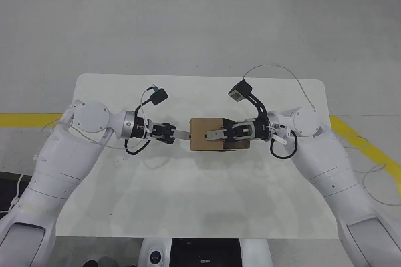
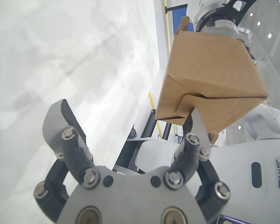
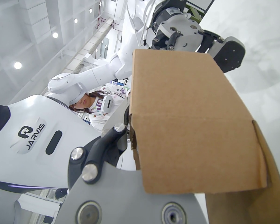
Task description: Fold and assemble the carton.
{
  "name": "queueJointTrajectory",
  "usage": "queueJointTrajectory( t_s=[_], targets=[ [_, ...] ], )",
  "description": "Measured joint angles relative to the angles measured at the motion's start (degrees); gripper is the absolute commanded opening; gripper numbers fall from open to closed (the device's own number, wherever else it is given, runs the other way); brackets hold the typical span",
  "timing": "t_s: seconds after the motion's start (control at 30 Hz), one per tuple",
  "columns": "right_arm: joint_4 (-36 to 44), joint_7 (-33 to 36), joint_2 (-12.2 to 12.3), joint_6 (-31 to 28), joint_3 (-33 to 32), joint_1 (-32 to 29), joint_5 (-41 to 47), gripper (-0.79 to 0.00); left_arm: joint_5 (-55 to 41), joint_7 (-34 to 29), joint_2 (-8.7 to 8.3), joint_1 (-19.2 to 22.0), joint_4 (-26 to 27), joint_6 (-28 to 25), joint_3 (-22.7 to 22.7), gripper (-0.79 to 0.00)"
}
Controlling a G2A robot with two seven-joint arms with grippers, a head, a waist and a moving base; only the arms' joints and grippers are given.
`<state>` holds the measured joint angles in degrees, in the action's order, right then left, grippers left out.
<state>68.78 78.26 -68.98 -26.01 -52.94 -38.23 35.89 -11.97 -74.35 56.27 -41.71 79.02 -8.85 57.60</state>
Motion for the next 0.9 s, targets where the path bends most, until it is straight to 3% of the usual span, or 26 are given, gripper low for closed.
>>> queueJointTrajectory(
  t_s=[0.9],
  targets=[
    [0.4,0.0,-0.5,0.0,0.2,-0.5,1.4,-0.785,-4.7,0.2,1.26,1.3,-1.6,-1.3,-2.2,0.0]
  ],
)
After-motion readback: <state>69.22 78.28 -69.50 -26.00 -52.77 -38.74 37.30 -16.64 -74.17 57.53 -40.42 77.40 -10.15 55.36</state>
